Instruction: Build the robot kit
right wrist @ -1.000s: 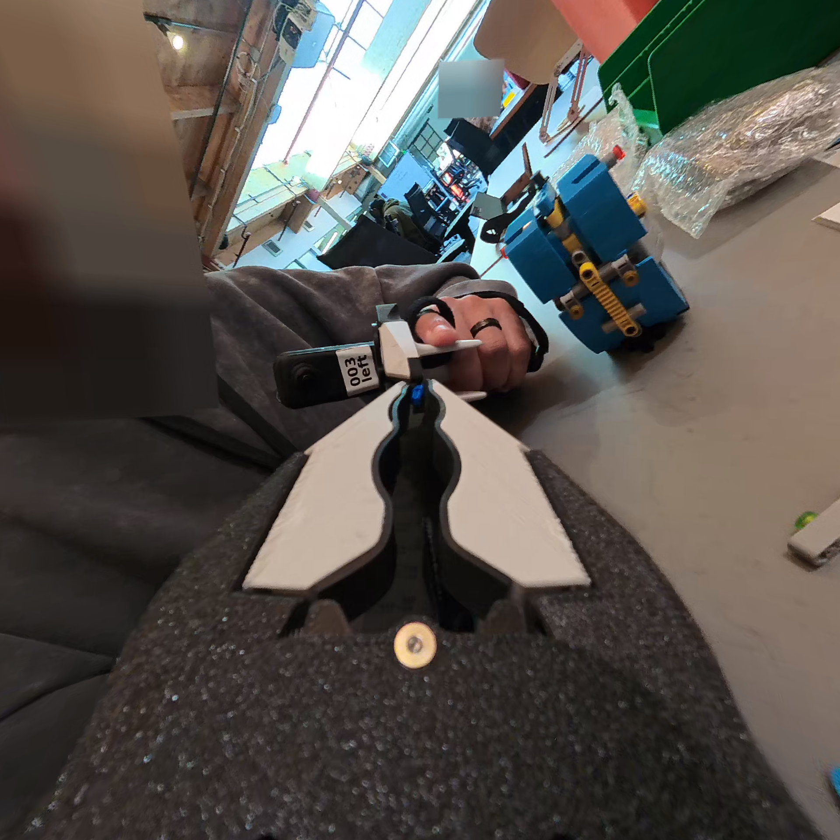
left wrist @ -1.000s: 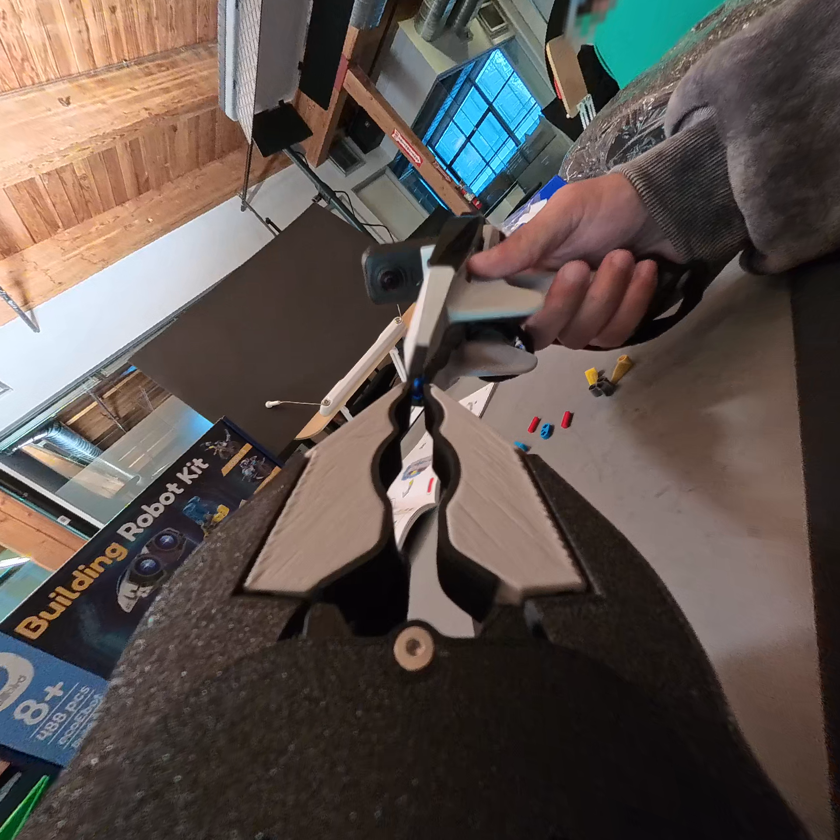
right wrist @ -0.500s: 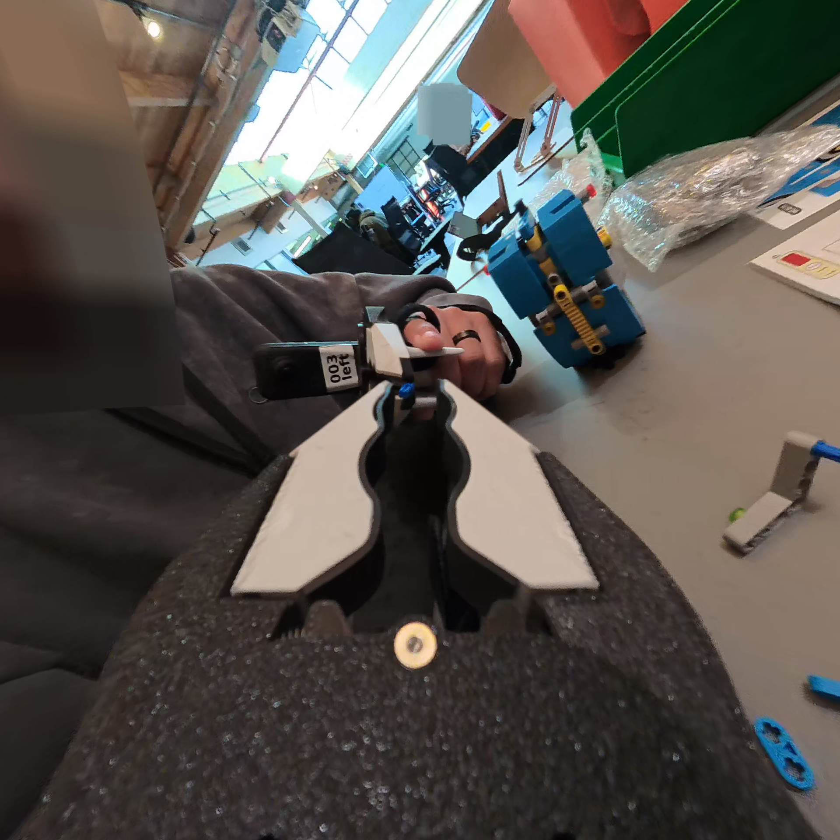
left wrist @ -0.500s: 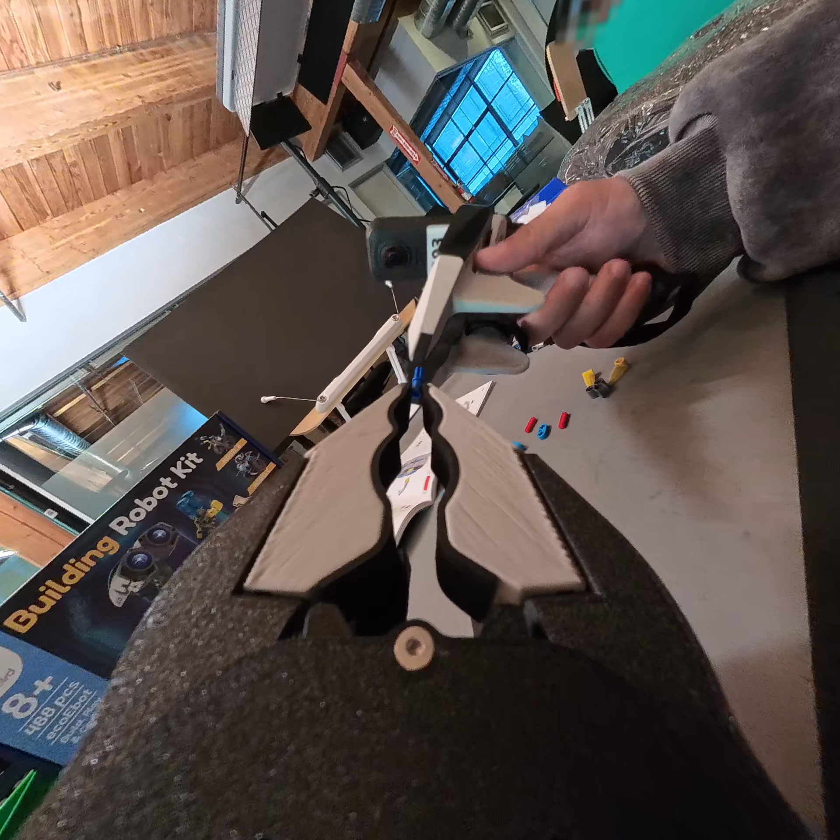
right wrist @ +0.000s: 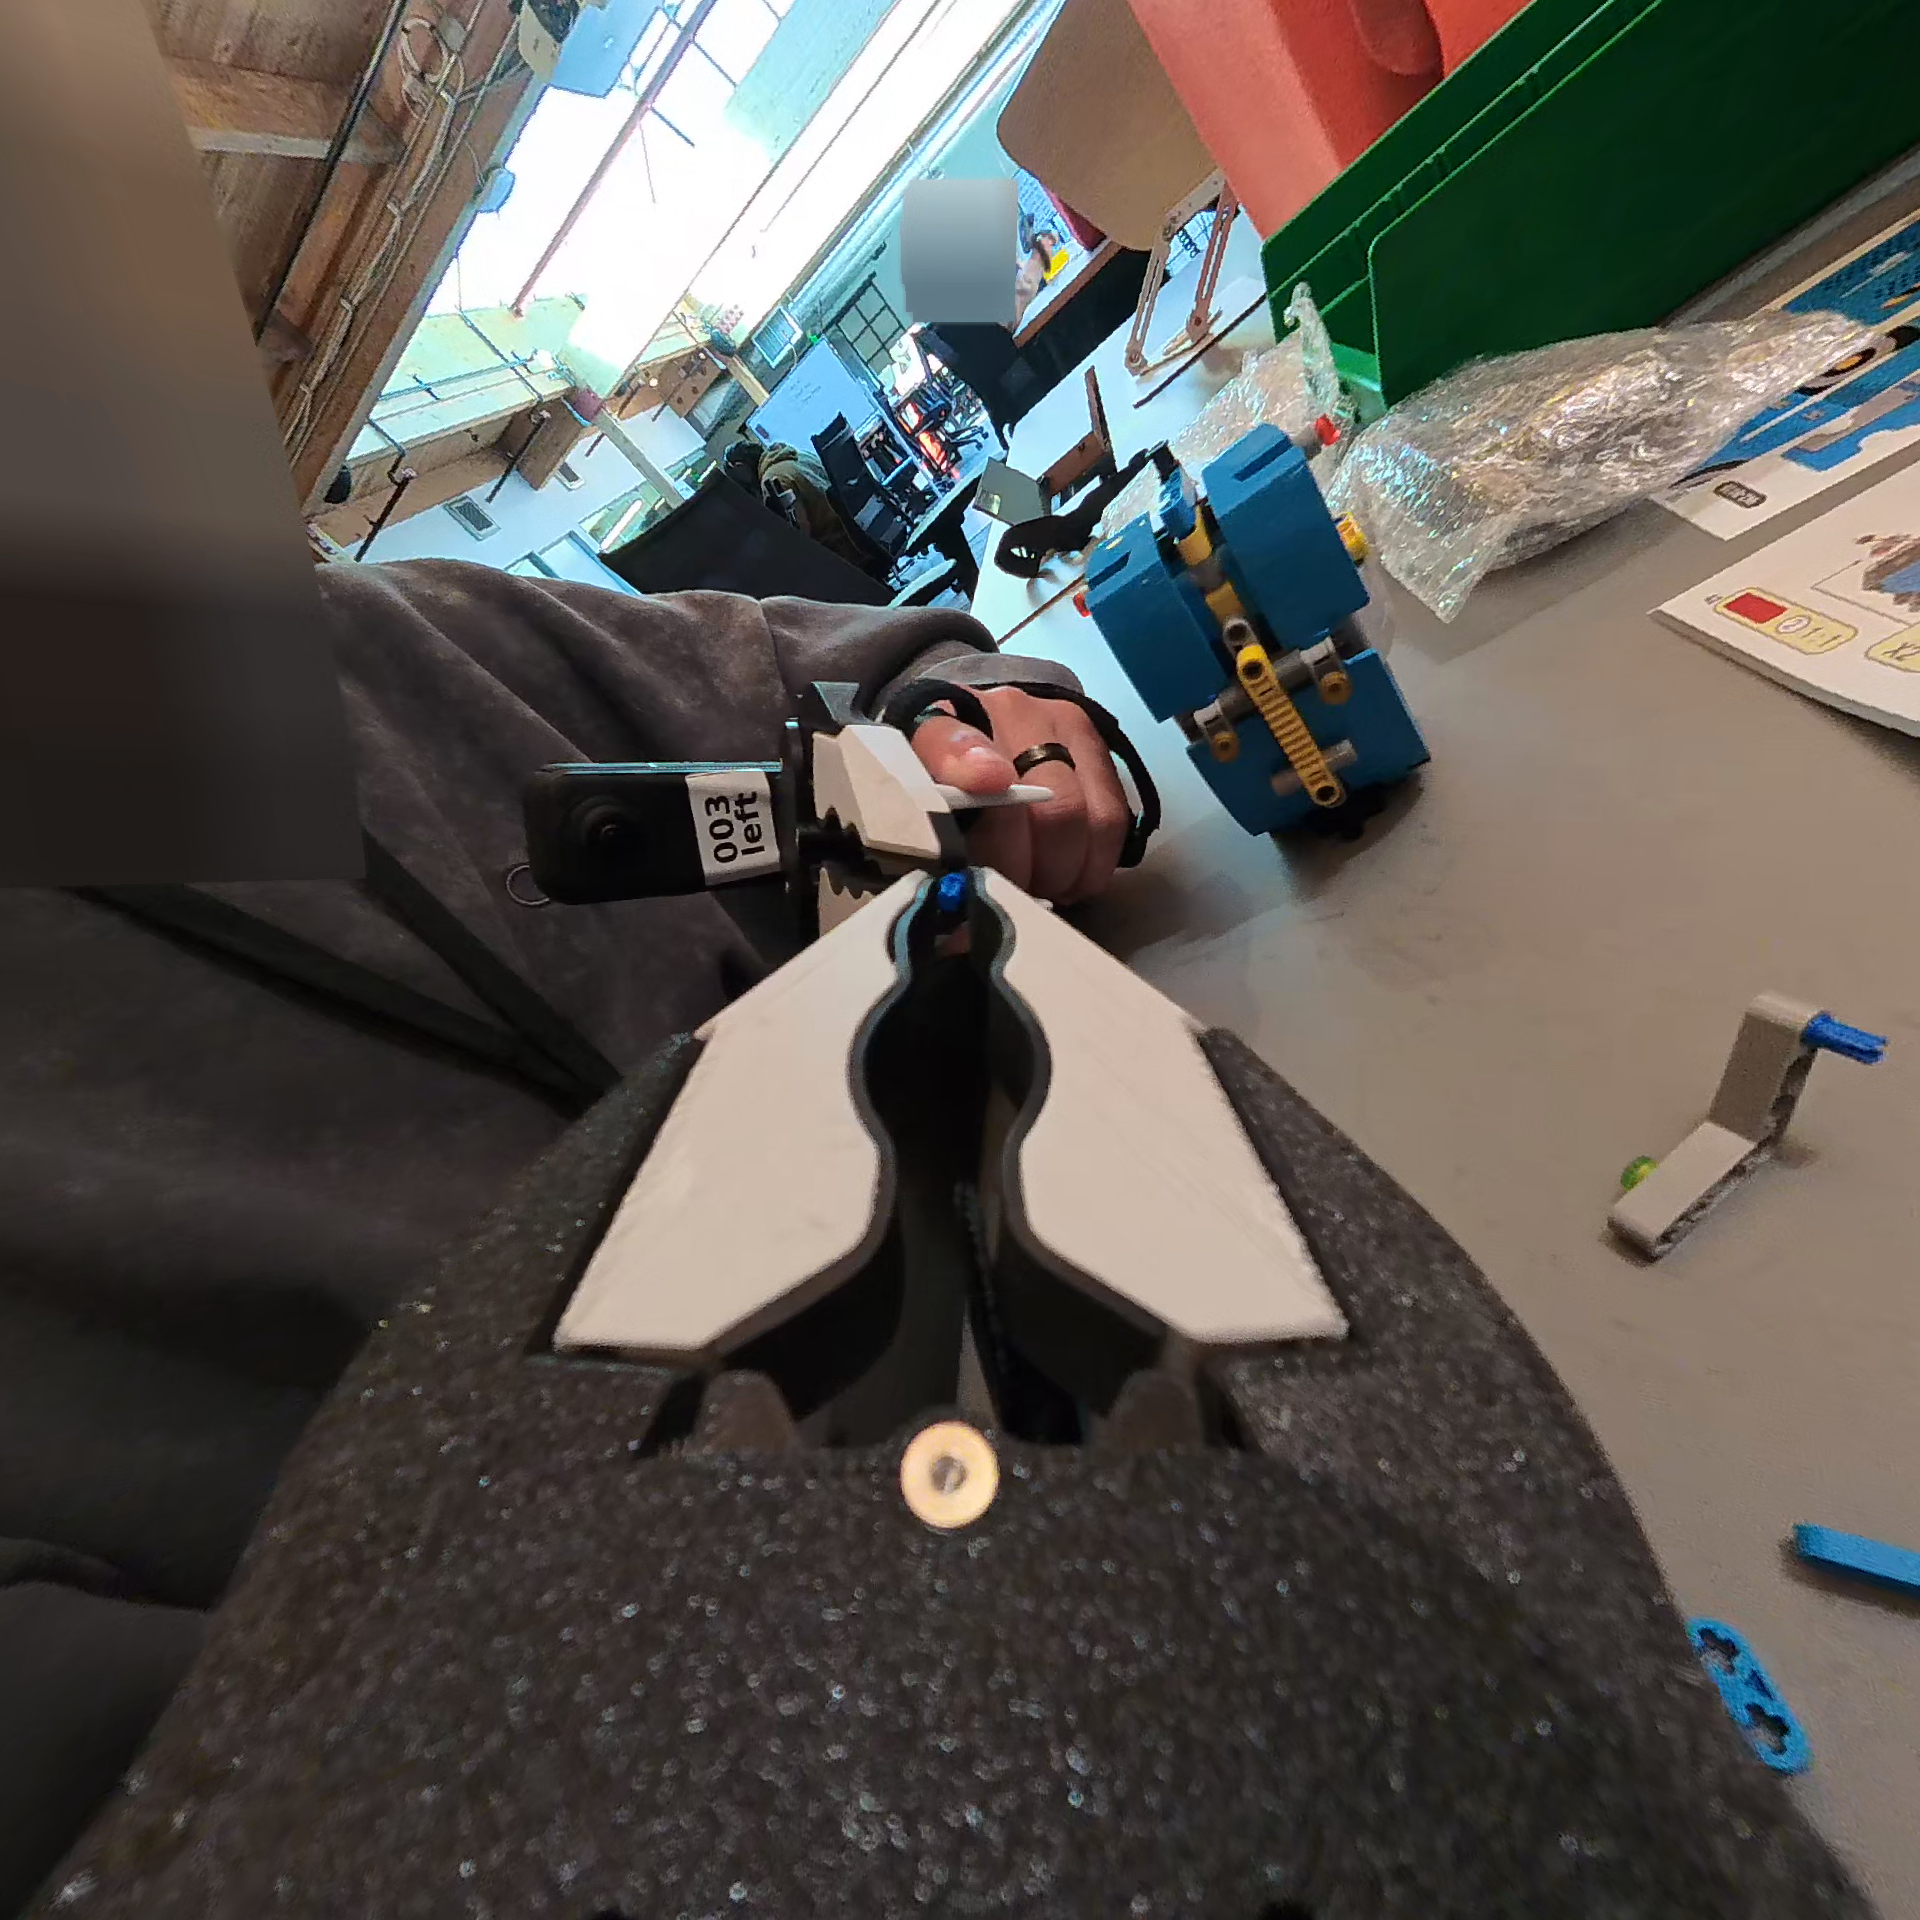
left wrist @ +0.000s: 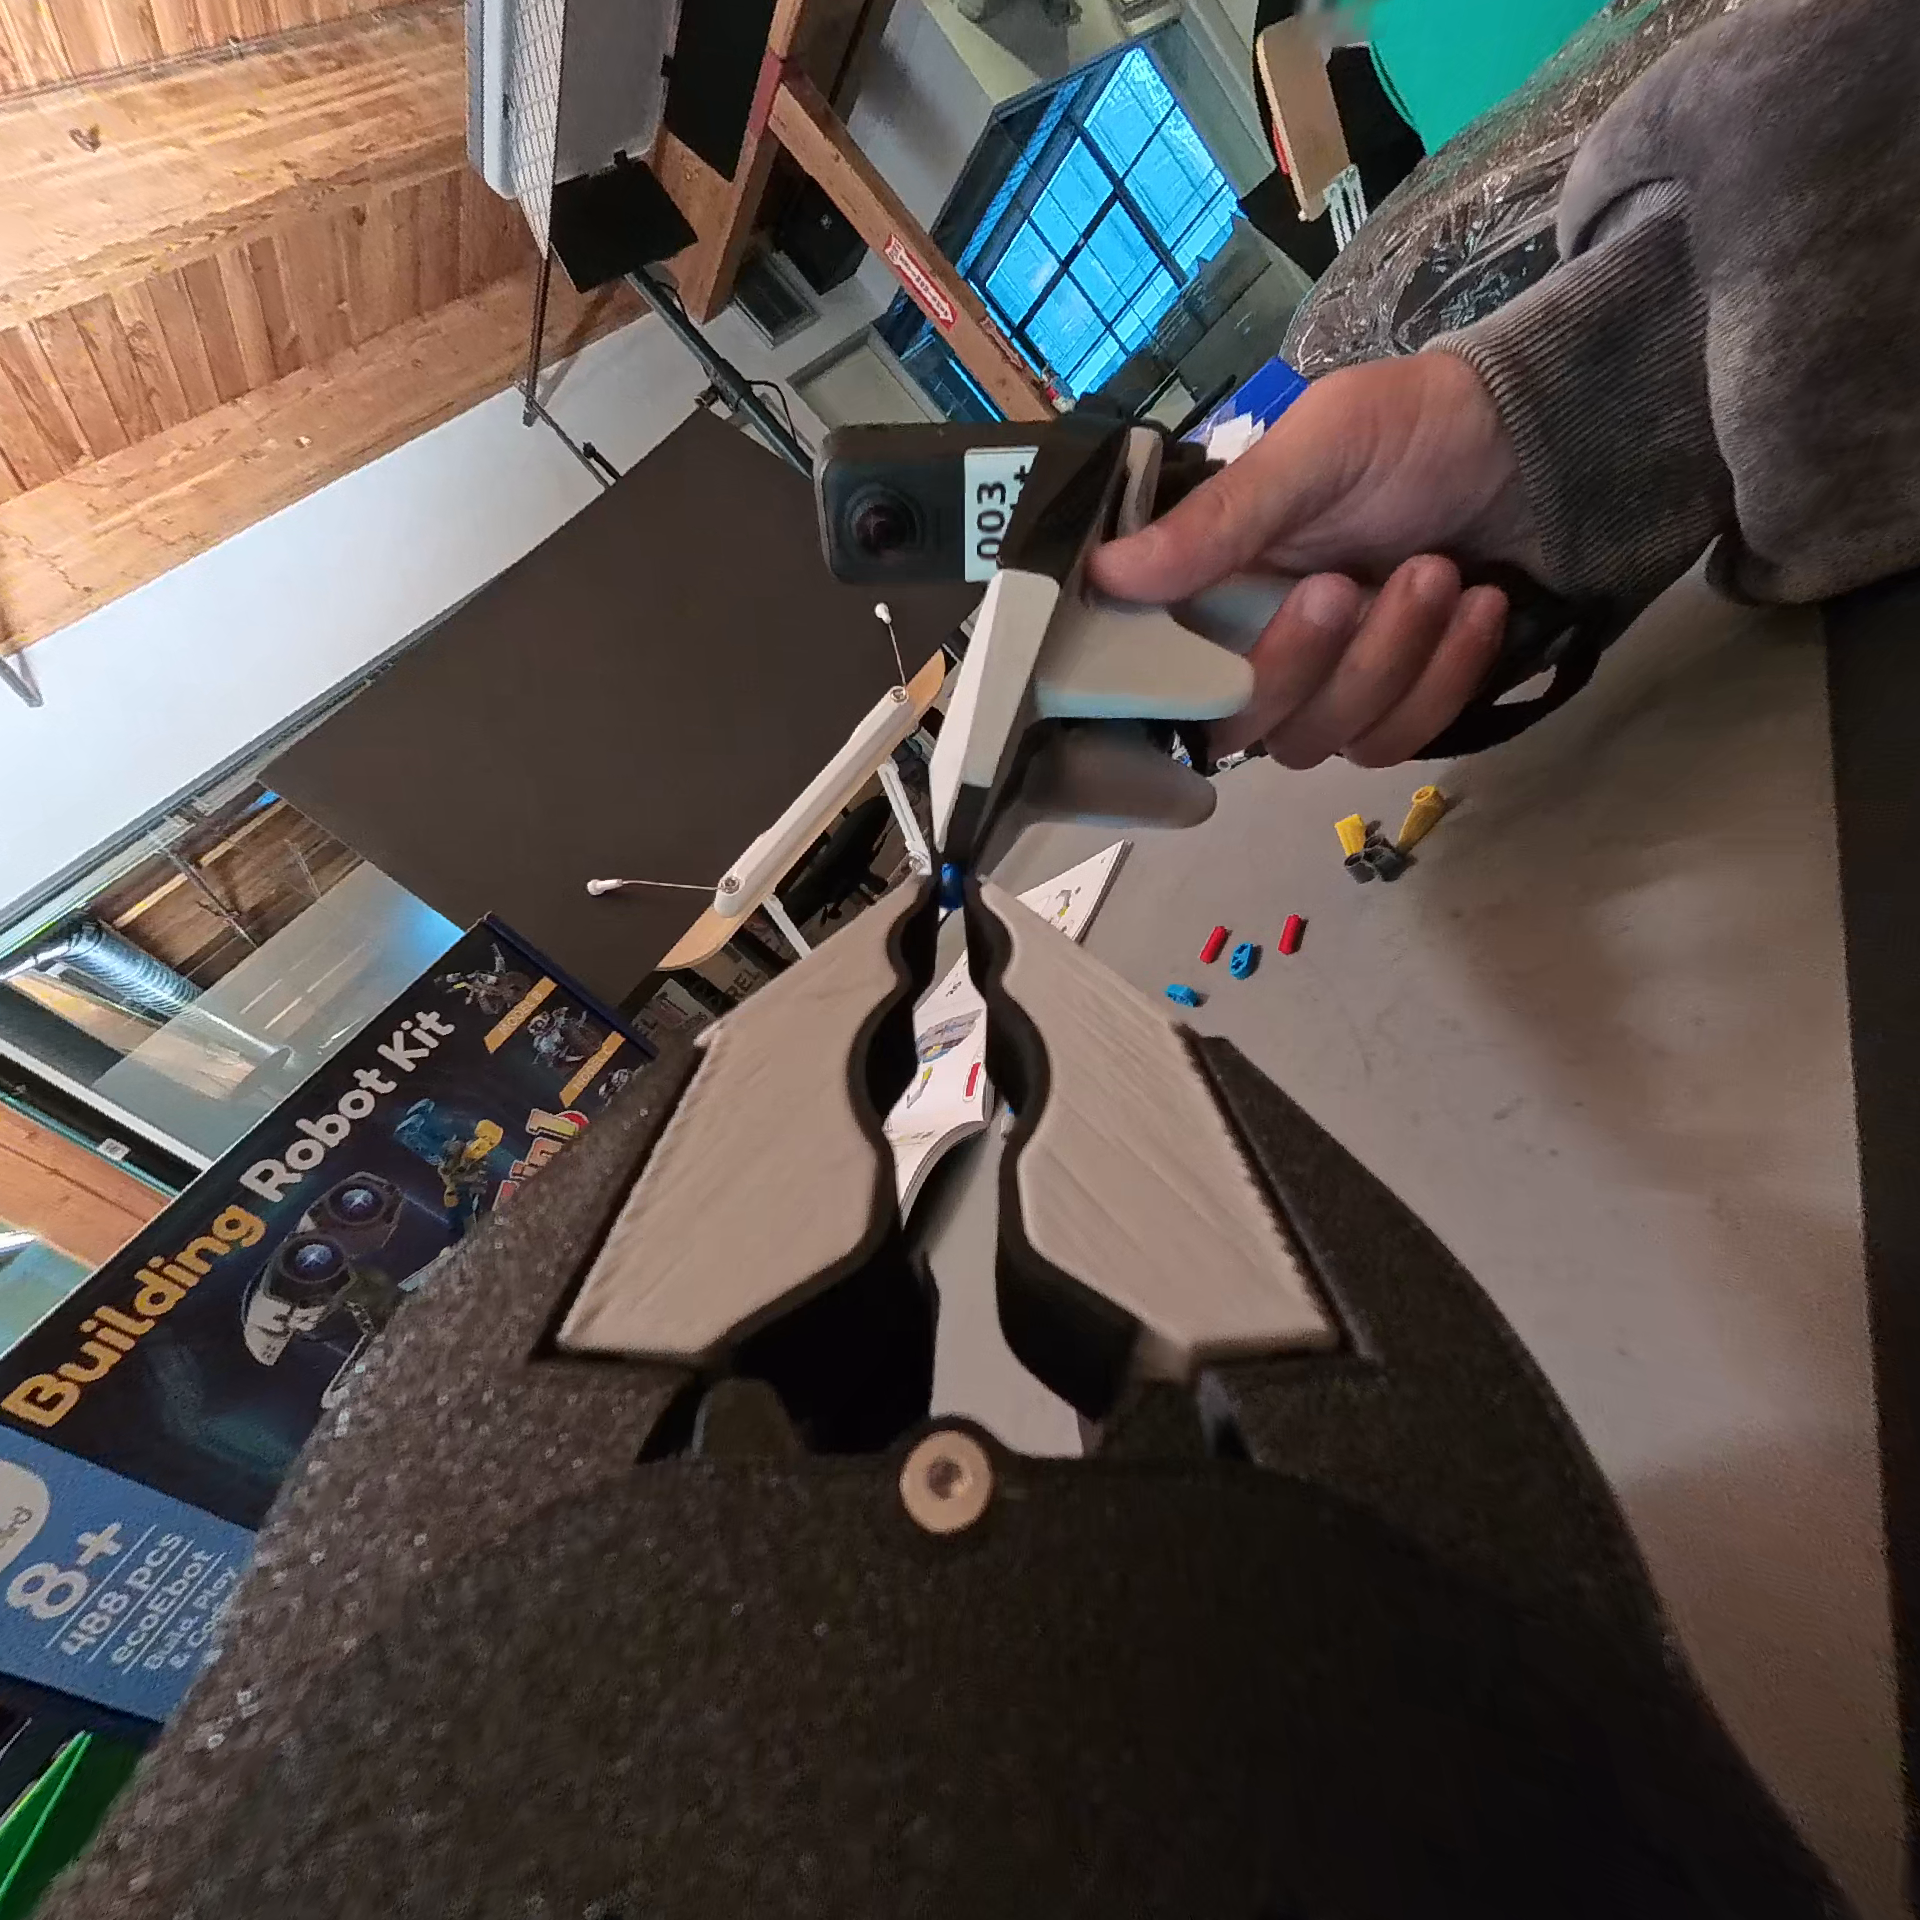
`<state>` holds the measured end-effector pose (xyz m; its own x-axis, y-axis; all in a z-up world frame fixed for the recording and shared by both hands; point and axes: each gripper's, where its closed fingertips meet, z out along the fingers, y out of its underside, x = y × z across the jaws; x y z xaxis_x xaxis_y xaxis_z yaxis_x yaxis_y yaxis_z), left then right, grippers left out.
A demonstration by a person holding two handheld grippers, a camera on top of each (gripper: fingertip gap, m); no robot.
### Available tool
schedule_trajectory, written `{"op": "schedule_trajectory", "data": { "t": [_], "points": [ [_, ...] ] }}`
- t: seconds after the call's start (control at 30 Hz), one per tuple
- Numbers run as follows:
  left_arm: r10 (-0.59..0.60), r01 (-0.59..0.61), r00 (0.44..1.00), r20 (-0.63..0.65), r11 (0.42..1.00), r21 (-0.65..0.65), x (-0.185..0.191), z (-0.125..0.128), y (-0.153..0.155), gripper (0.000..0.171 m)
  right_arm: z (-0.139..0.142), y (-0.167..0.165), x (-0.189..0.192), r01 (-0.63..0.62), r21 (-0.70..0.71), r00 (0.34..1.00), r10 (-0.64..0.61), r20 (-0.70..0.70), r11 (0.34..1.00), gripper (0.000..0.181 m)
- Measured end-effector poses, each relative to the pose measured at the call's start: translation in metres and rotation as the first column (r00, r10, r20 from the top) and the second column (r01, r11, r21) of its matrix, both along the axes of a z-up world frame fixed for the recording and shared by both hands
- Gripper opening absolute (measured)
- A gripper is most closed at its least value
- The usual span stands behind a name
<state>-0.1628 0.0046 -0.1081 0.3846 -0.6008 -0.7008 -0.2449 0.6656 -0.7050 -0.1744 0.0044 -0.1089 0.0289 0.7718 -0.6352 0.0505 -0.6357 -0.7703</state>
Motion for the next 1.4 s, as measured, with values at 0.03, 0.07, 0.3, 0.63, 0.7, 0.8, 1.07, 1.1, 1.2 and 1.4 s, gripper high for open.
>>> {"op": "schedule_trajectory", "data": {
  "t": [0.03, 0.07, 0.3, 0.63, 0.7, 0.8, 1.07, 1.1, 1.2, 1.4],
  "points": [
    [0.001, -0.001, 1.000, -0.001, 1.000, -0.001, 0.000, 0.000, 0.000, 0.004, 0.000, 0.000, 0.000, 0.002, 0.001, 1.000, -0.002, 0.001, 1.000, 0.005],
    [0.004, -0.004, 1.000, -0.003, 1.000, -0.001, 0.000, -0.001, 0.001, 0.004, 0.000, 0.001, 0.000, 0.005, 0.003, 1.000, -0.006, 0.005, 1.000, 0.004],
    [0.009, -0.009, 1.000, -0.006, 1.000, -0.010, 0.000, -0.002, 0.002, 0.004, -0.002, 0.002, -0.001, 0.039, 0.073, 0.998, -0.044, 0.055, 0.997, 0.004],
    [0.005, -0.008, 1.000, -0.029, 0.995, -0.097, 0.004, -0.013, 0.007, 0.012, -0.009, 0.020, 0.043, 0.256, 0.163, 0.941, -0.284, 0.185, 0.953, 0.003],
    [-0.005, -0.002, 0.998, -0.061, 0.992, -0.127, 0.008, -0.021, 0.007, 0.016, -0.017, 0.025, 0.071, 0.346, 0.177, 0.895, -0.381, 0.233, 0.921, 0.004],
    [-0.038, 0.018, 0.994, -0.104, 0.982, -0.186, 0.012, -0.034, 0.005, 0.016, -0.038, 0.022, 0.118, 0.453, 0.241, 0.785, -0.512, 0.350, 0.859, 0.004],
    [-0.076, 0.011, 0.954, -0.289, 0.975, -0.221, 0.027, -0.068, -0.002, 0.020, -0.050, 0.002, 0.175, 0.586, 0.279, 0.662, -0.648, 0.376, 0.760, 0.004],
    [-0.071, -0.004, 0.945, -0.320, 0.974, -0.228, 0.029, -0.072, -0.003, 0.020, -0.056, 0.001, 0.172, 0.565, 0.289, 0.661, -0.634, 0.402, 0.773, 0.004],
    [-0.124, -0.052, 0.905, -0.408, 0.918, -0.393, 0.041, -0.089, -0.013, 0.022, -0.073, -0.005, 0.154, 0.463, 0.304, 0.675, -0.553, 0.489, 0.833, 0.004],
    [-0.197, -0.186, 0.883, -0.427, 0.688, -0.701, 0.083, -0.098, -0.020, 0.027, -0.084, -0.012, 0.147, 0.401, 0.326, 0.659, -0.517, 0.547, 0.856, 0.004]
  ]
}}
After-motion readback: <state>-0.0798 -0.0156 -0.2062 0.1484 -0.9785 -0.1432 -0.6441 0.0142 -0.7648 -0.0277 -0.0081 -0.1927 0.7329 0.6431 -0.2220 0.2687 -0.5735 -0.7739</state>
